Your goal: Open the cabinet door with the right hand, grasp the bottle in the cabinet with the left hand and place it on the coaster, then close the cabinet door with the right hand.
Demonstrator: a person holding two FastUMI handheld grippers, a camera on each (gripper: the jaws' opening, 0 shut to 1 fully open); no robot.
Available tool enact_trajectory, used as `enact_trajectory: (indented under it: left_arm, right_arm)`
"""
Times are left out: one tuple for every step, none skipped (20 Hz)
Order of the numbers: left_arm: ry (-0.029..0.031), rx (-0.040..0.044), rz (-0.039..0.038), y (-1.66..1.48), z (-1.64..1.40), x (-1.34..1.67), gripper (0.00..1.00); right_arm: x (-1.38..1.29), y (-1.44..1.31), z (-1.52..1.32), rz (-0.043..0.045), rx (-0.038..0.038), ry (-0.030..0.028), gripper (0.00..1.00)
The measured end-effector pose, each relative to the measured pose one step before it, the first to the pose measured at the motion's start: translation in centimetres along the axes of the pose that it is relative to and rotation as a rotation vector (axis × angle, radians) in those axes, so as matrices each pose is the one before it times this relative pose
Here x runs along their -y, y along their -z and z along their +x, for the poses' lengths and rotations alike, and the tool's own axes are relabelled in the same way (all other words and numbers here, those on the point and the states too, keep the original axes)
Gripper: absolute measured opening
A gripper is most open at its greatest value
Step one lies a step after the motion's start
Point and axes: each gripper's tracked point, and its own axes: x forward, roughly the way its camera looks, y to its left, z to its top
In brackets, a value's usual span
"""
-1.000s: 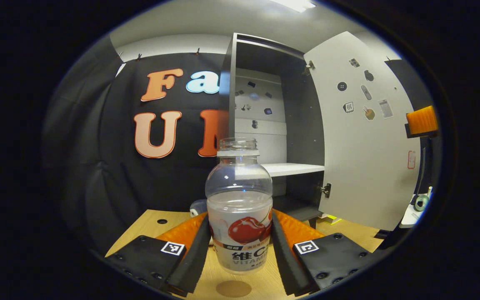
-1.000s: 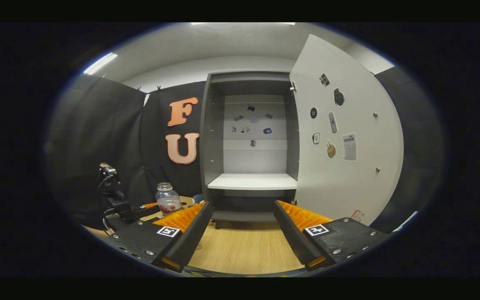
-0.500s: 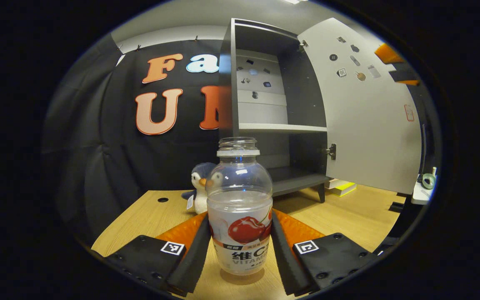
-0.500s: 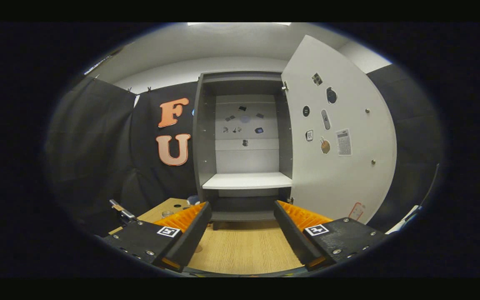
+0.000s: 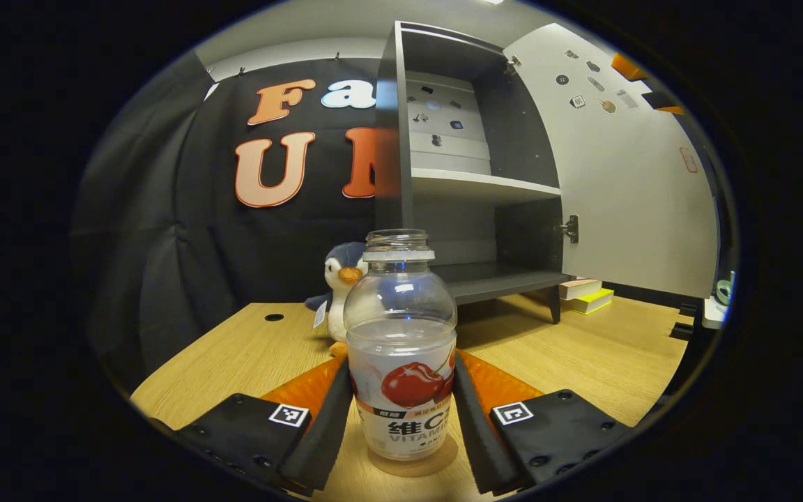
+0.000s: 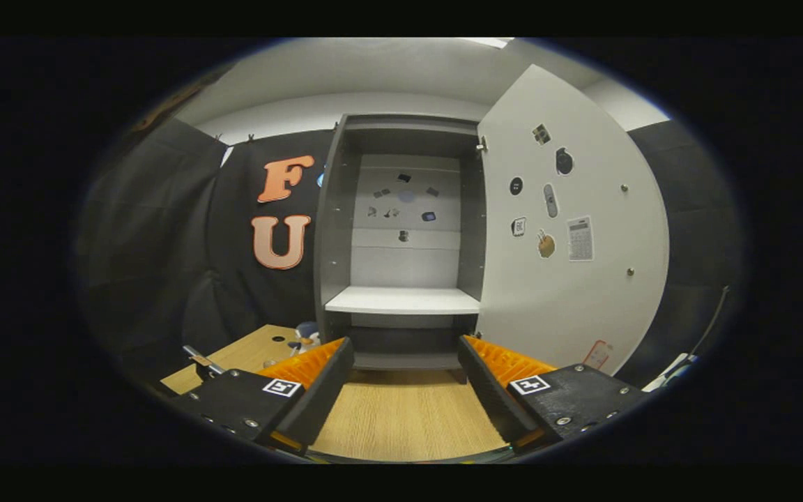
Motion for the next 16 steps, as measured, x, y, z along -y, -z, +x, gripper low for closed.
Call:
enact_trajectory:
  left_arm:
    - [-0.00081, -0.00214, -0.00040, 0.312, -0.020, 0.097, 0.81]
    - [-0.00045, -0.00208, 0.00371, 0.357, 0.010, -0.023, 0.82]
    - [-0.00210, 0.00076, 0.00148, 0.180, -0.038, -0.056, 0.81]
    - [0.00303, -0.00074, -0.00208, 0.188, 0.103, 0.065, 0.81]
    - [-0.00199, -0.00258, -0.00400, 0.187, -0.091, -0.030, 0.81]
    - [0.00273, 0.00521, -0.01415, 0.048, 0.077, 0.005, 0.81]
    - [0.00016, -0.00380, -0.00839, 0.262, 0.008, 0.080, 0.81]
    - [-0.00343, -0.00499, -0.00197, 0.303, -0.030, -0.036, 0.81]
    - [-0.00107, 0.00238, 0.00155, 0.062, -0.059, -0.047, 0.81]
    - [-0.00359, 0.00425, 0.00448, 0.018, 0.013, -0.097, 0.81]
    - [0.00025, 0.00262, 0.00221, 0.104, -0.003, -0.121, 0.81]
    - [-0.00149, 0.00041, -0.00125, 0.192, 0.046, -0.094, 0.81]
    - [0.00195, 0.00233, -0.00108, 0.013, 0.028, 0.151, 0.81]
    - [-0.00258, 0.00515, 0.00720, 0.013, 0.050, -0.078, 0.81]
    - [-0.00120, 0.00614, 0.00376, -0.036, 0.039, -0.049, 0.81]
    - [-0.00188, 0.00028, 0.00075, 0.052, 0.180, -0.003, 0.81]
  right_arm:
    - [0.089, 0.204, 0.341, 0.00779, -0.00821, 0.00534, 0.93]
    - [-0.151, 0.236, 0.314, 0.01235, -0.00940, -0.00354, 0.93]
    - [-0.189, 0.118, 0.390, 0.01233, -0.00678, -0.00276, 0.93]
    - [-0.105, 0.062, 0.353, 0.00438, -0.00676, -0.00275, 0.93]
    - [-0.041, 0.122, 0.264, -0.00371, -0.00610, 0.00080, 0.93]
    - [-0.096, 0.083, 0.272, -0.00801, -0.00260, -0.00044, 0.93]
    - [-0.348, 0.164, 0.151, -0.00712, -0.00363, -0.00308, 0.93]
    - [-0.245, 0.053, 0.101, -0.00679, -0.00232, -0.00351, 0.93]
    - [-0.231, -0.011, 0.077, -0.00713, -0.00283, -0.00491, 0.93]
    - [-0.173, 0.079, 0.021, -0.00886, -0.00252, -0.00296, 0.93]
    - [-0.165, 0.059, 0.125, -0.01141, -0.00260, -0.00370, 0.93]
    - [-0.124, 0.214, 0.194, -0.01070, -0.00457, -0.00116, 0.93]
    - [-0.020, 0.126, -0.028, -0.00742, -0.00494, -0.00065, 0.93]
    - [-0.155, 0.294, 0.255, -0.00426, -0.00751, -0.00166, 0.93]
    - [-0.156, 0.072, -0.093, -0.00052, -0.00573, -0.00218, 0.93]
    - [-0.132, 0.106, 0.013, 0.00286, -0.00313, -0.00319, 0.93]
